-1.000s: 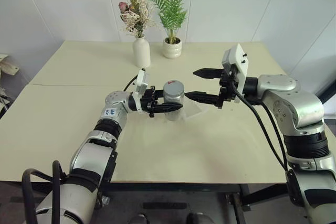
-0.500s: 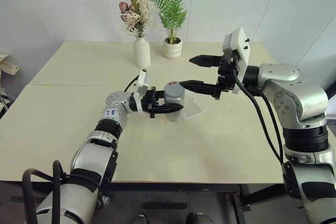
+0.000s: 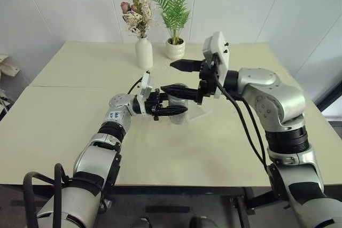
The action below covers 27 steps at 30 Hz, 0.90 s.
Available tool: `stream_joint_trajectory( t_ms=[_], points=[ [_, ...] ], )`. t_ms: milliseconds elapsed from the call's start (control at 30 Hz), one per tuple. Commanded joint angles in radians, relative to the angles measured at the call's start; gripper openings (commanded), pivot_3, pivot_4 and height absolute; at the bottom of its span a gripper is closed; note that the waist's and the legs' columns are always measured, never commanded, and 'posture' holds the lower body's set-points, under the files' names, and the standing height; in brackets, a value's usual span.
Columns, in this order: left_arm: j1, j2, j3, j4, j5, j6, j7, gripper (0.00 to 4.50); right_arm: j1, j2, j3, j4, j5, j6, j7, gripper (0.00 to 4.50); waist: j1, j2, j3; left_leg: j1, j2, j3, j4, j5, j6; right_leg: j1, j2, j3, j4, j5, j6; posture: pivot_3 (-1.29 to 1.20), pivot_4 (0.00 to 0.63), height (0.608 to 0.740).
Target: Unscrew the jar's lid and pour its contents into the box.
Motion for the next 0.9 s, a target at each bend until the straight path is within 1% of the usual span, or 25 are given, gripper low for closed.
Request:
stream_joint_trajectory(
  t_ms=[33,233,900],
  points=[
    [-0.021,-0.005,0.014,-0.021,-0.015,-0.009,-0.112,2.18,0.0,0.012,0.005,0.004,-0.014,-0.037,0.0,4.44,0.0,0.0,0.0,0.0,0.0,0.0,0.0,0.0,0.0,0.0,0.0,0.0,0.0,0.0,0.0,0.0,0.15,0.74],
    [-0.021,-0.006,0.014,-0.024,-0.017,-0.009,-0.112,2.18,0.001,0.028,0.014,0.036,-0.039,-0.057,-0.003,4.44,-0.001,0.0,0.0,0.0,0.0,0.0,0.0,0.0,0.0,0.0,0.0,0.0,0.0,0.0,0.0,0.0,0.15,0.74],
    [-0.017,-0.006,0.009,-0.034,-0.021,-0.006,-0.112,2.18,0.022,0.017,0.017,0.083,-0.081,-0.089,0.033,4.44,-0.001,0.0,0.0,0.0,0.0,0.0,0.0,0.0,0.0,0.0,0.0,0.0,0.0,0.0,0.0,0.0,0.15,0.74]
  ],
)
